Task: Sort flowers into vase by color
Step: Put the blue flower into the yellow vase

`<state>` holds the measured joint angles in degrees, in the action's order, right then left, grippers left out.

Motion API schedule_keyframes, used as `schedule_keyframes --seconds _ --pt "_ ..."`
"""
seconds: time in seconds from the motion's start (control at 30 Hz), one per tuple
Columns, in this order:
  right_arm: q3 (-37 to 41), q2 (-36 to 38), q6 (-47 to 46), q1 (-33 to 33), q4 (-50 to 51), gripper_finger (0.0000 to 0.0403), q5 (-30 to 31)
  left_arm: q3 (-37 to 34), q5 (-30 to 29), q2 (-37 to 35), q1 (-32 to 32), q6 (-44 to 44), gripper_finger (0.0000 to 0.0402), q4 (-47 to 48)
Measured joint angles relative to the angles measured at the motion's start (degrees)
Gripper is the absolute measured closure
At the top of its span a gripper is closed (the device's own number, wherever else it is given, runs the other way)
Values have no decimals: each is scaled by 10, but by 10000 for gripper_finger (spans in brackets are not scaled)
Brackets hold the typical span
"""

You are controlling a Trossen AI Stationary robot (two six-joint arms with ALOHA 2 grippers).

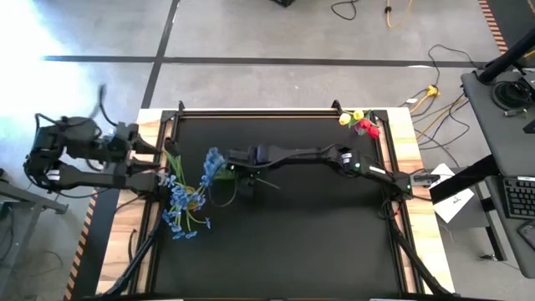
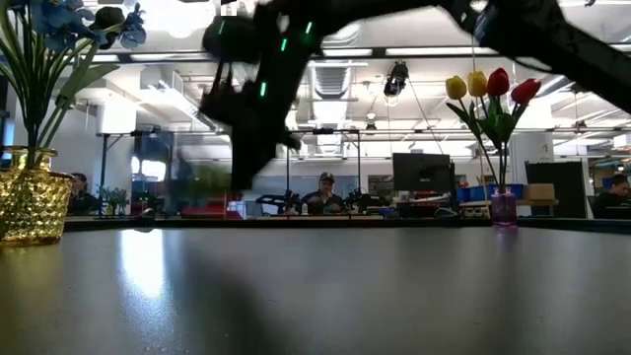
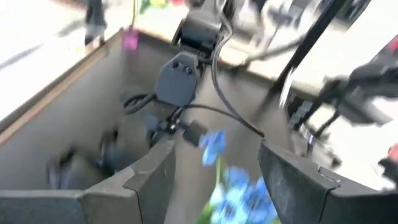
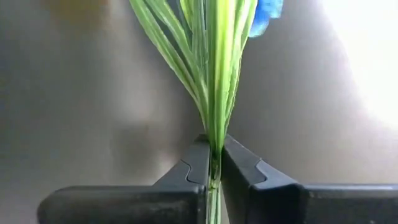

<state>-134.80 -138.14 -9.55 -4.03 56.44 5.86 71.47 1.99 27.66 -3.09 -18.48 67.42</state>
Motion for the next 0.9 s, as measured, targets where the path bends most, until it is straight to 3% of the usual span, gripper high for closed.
schedule_keyframes --seconds 0.27,0.4,0.5,0.7,0.9 --pt "-2 120 -6 -8 -45 388 106 20 -66 1 0 38 185 -128" --pt "-1 173 -5 -14 -138 388 122 20 -105 7 0 64 185 -165" --pt "-2 199 2 -15 -229 389 113 12 -106 17 0 73 185 -202" --pt "-1 213 5 -4 -388 389 31 -36 -110 44 0 90 178 -289" --pt "-1 209 11 4 -426 390 -1 -79 -126 84 0 81 153 -407"
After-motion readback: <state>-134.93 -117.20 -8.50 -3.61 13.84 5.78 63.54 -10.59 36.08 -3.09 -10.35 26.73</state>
